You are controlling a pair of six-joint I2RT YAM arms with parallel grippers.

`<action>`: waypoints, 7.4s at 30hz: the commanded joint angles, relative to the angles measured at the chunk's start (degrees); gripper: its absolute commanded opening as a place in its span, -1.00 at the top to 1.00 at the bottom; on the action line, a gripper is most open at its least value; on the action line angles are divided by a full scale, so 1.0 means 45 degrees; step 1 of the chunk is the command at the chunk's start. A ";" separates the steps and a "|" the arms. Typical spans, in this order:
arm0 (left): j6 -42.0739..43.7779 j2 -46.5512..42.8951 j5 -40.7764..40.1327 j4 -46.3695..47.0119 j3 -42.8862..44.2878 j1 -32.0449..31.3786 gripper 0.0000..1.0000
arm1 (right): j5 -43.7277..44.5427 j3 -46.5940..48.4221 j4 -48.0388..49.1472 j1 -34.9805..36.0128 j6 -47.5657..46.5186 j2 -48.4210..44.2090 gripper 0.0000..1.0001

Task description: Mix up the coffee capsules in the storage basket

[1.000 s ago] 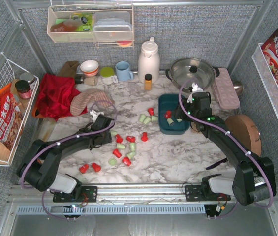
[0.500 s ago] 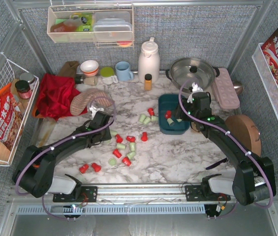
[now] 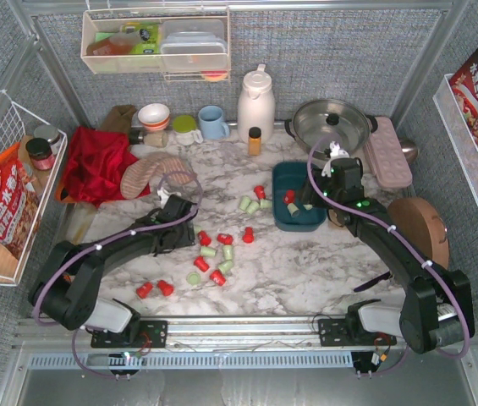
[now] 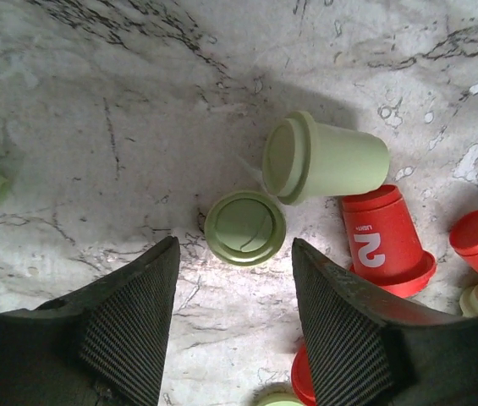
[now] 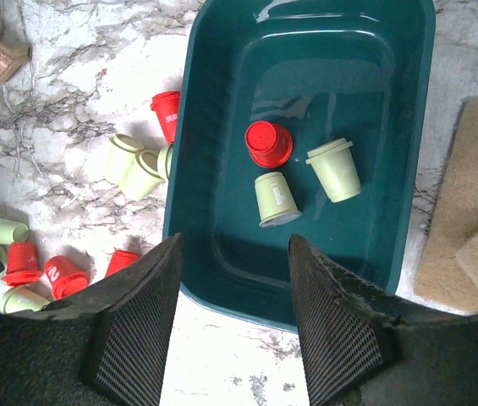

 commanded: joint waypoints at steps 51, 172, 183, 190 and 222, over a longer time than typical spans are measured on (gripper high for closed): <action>0.5515 0.4967 0.5946 0.8689 0.7284 -0.3321 -0.10 | -0.0651 0.0464 -0.0826 -0.0045 0.0062 -0.0991 -0.14; -0.2100 0.3053 -0.0682 -0.2761 0.6572 -0.5369 -0.49 | 0.0589 -0.0389 -0.0166 -0.0711 0.0489 -0.1328 -0.16; -0.4324 0.2983 -0.1979 -0.4938 0.5657 -0.6769 -0.45 | 0.0244 -0.0325 -0.0178 -0.0701 0.0549 -0.1196 -0.16; -0.4380 0.3179 -0.2598 -0.4217 0.5153 -0.6759 -0.39 | 0.0097 -0.0330 -0.0123 -0.0711 0.0626 -0.1149 -0.16; -0.2072 0.4188 -0.2614 -0.2344 0.7221 -0.6539 0.31 | 0.0030 -0.0303 -0.0160 -0.0711 0.0608 -0.1155 -0.16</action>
